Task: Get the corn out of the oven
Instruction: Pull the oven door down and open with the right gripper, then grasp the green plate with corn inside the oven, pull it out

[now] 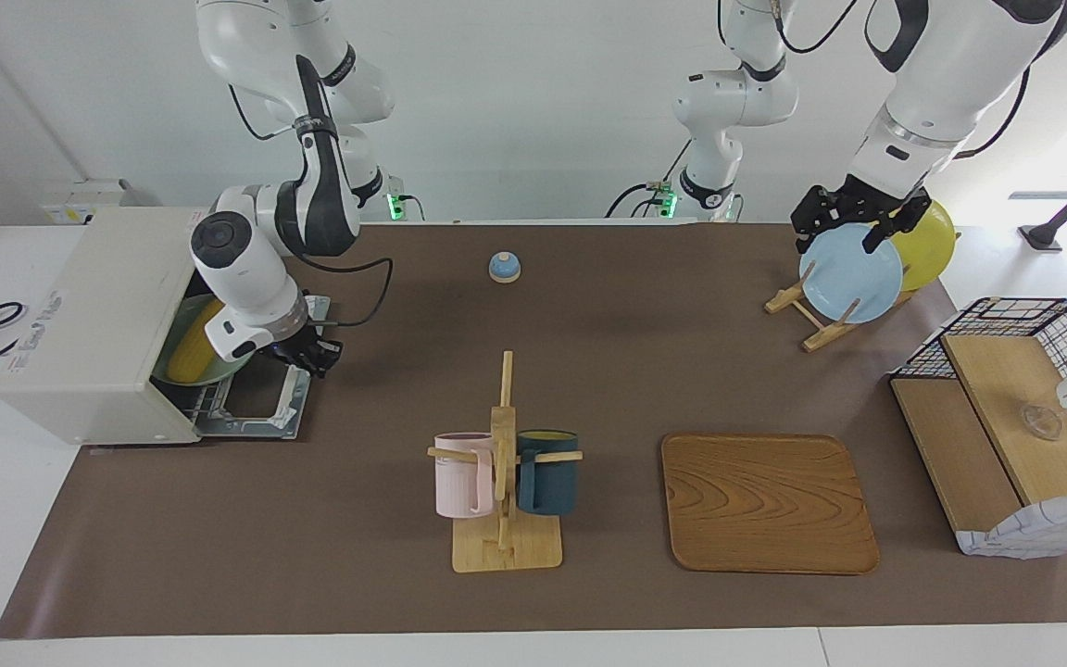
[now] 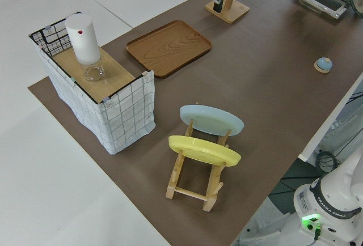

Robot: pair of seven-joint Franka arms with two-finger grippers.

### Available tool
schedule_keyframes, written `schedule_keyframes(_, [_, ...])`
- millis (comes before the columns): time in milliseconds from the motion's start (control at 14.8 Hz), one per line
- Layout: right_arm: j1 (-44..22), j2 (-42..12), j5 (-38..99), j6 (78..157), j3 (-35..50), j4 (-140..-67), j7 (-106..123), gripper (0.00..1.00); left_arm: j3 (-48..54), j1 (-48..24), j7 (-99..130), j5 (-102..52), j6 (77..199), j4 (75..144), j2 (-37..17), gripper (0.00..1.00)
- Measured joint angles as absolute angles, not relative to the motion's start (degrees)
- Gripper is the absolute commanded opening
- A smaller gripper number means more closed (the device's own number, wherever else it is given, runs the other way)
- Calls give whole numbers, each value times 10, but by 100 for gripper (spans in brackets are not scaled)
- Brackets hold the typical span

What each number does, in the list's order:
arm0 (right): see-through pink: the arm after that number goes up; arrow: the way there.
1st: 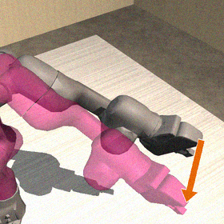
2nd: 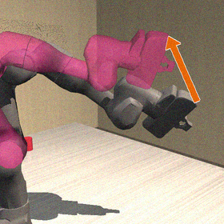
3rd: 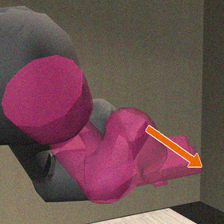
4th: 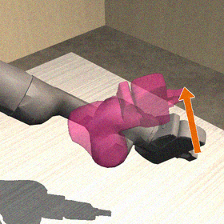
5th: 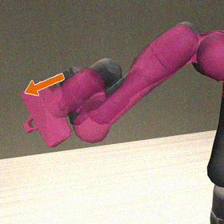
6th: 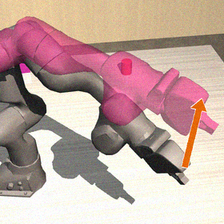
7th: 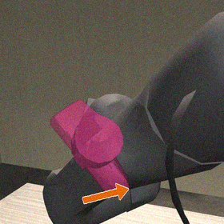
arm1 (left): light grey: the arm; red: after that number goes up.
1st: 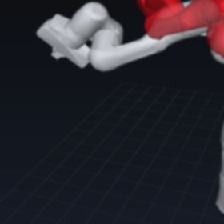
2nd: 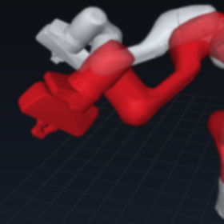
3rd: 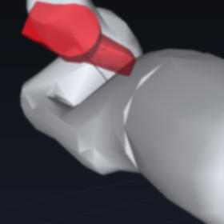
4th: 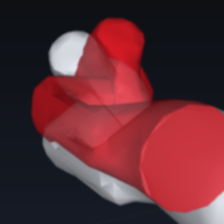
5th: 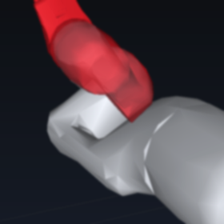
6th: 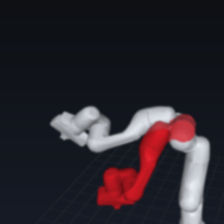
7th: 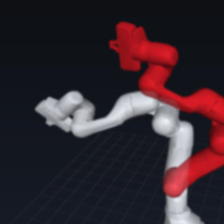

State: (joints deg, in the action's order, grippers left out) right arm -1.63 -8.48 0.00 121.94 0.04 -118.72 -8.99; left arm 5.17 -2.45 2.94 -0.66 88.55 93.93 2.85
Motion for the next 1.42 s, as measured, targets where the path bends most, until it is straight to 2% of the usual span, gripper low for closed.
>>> schedule_keyframes(271, [-2,-50,-43,1148,-4,-1177,-81,43,52,-25,29,-7,886,939,29,100])
schedule_keyframes(474, [14,-31,-50,1127,-5,-1181,-64,43,52,-25,29,-7,886,939,29,100])
schedule_keyframes(947, [48,-28,-55,1130,-6,-1208,-27,43,52,-25,29,-7,886,939,29,100])
schedule_keyframes(1285, [49,-20,-55,1160,-5,-1239,-26,42,52,-25,29,-7,886,939,29,100])
schedule_keyframes(1353, [49,-17,-55,1167,-5,-1248,-26,41,52,-25,29,-7,886,939,29,100])
schedule_keyframes(1421, [49,-15,-56,1171,-5,-1253,-26,33,52,-25,29,-7,886,939,29,100])
